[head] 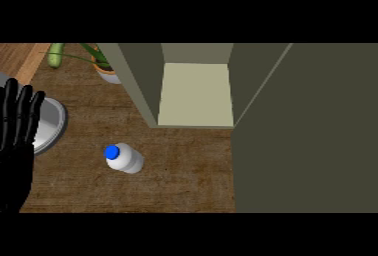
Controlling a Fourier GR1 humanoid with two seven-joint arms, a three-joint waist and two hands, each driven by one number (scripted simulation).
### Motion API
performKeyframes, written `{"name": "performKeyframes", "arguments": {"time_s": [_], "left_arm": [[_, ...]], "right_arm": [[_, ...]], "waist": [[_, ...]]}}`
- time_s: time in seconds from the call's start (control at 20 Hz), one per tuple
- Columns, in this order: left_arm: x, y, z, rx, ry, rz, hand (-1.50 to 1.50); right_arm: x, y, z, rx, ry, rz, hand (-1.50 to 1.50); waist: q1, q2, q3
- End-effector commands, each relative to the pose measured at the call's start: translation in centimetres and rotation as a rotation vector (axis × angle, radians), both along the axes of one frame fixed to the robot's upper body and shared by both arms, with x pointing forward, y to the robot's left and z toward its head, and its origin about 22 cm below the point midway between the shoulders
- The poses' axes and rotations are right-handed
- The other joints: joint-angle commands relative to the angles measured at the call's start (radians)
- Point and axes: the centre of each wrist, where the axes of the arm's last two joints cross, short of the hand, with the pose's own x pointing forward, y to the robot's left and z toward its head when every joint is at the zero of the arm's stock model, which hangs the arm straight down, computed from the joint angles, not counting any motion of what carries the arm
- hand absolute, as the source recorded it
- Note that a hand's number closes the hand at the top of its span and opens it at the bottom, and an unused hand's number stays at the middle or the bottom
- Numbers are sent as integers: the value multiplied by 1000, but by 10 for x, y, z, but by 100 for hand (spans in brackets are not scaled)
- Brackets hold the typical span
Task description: Pick up the bottled water, place it into the cabinet and close the cabinet
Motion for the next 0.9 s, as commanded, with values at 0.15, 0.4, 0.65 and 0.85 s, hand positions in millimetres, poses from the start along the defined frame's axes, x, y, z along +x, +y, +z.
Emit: {"name": "performKeyframes", "arguments": {"time_s": [0.15, 0.4, 0.65, 0.85], "left_arm": [[-3, -37, 3, -18, -10, -317, -150], [-16, -57, -51, -308, 419, -394, -150], [-48, -34, -30, -318, 473, -393, -150], [-74, -41, -32, -334, 474, -392, -150]], "right_arm": [[-9, 3, 12, -79, -28, 46, -150], [-23, 22, -22, 225, 233, 228, -150], [-58, 2, -4, 255, 253, 237, -150], [-74, 3, -24, 274, 285, 234, -150]], "waist": [[-14, -36, 29], [-18, -30, 30], [-8, -38, 29], [-6, -37, 29]]}}
